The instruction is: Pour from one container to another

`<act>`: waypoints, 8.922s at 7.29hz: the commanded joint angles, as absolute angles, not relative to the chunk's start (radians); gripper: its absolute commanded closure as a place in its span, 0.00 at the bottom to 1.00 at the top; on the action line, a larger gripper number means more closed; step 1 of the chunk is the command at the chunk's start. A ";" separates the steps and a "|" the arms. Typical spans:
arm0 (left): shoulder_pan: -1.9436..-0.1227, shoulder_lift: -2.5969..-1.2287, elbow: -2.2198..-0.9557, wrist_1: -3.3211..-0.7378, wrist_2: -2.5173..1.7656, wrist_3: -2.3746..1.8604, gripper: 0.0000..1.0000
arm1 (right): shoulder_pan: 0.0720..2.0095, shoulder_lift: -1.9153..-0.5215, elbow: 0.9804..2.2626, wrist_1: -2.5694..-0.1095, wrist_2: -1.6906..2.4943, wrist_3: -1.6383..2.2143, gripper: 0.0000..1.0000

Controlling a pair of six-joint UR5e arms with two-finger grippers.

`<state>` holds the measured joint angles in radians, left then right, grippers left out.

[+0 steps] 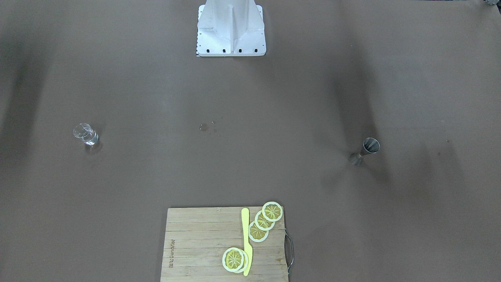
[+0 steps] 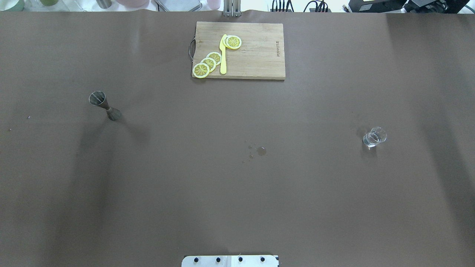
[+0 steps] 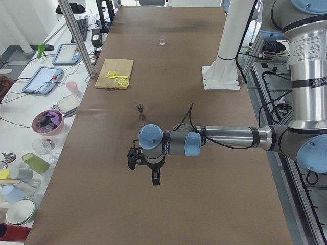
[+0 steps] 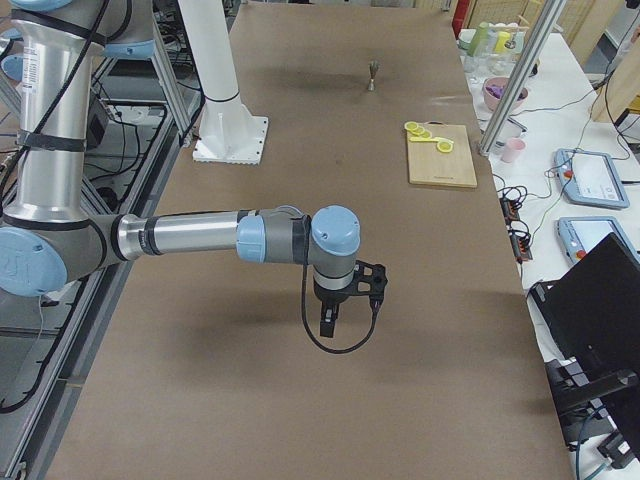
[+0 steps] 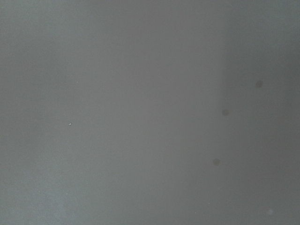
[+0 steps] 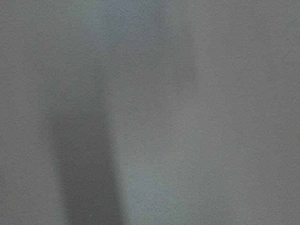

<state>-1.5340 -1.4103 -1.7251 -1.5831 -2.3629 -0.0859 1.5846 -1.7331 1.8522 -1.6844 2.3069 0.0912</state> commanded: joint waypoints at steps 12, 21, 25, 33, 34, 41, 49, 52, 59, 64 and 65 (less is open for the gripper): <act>-1.534 -1.437 -1.729 -1.582 -2.367 -0.098 0.01 | 1.510 -1.726 1.881 -1.641 2.365 0.126 0.00; -1.308 -1.486 -1.937 -1.557 -2.433 -0.572 0.01 | 1.290 -1.899 1.954 -1.121 2.387 0.472 0.00; -1.183 -1.453 -2.169 -1.542 -2.445 -0.788 0.01 | 1.203 -1.916 1.863 -0.794 2.347 0.544 0.00; -0.980 -1.525 -2.238 -1.555 -2.338 -0.971 0.02 | 0.912 -1.947 1.753 -0.339 2.055 0.741 0.00; -0.982 -1.513 -2.256 -1.565 -2.306 -0.973 0.01 | 0.890 -1.947 1.753 -0.316 2.030 0.742 0.00; -0.743 -1.510 -2.244 -1.790 -1.712 -1.105 0.01 | 0.870 -1.829 1.594 -0.129 2.034 0.543 0.00; -0.357 -1.548 -2.064 -1.966 -0.882 -1.302 0.02 | 0.903 -1.694 1.471 -0.097 2.106 0.284 0.00; -0.341 -1.548 -1.938 -2.201 -0.833 -1.327 0.02 | 0.879 -1.669 1.442 -0.101 2.123 0.253 0.00; -0.299 -1.600 -1.750 -2.316 -0.764 -1.330 0.02 | 0.879 -1.614 1.422 -0.029 2.202 0.241 0.00; -0.319 -1.623 -1.678 -2.313 -0.631 -1.330 0.03 | 0.877 -1.694 1.427 0.032 2.194 0.235 0.00; -0.333 -1.646 -1.661 -2.312 -0.624 -1.331 0.03 | 0.879 -1.677 1.421 0.031 2.184 0.235 0.00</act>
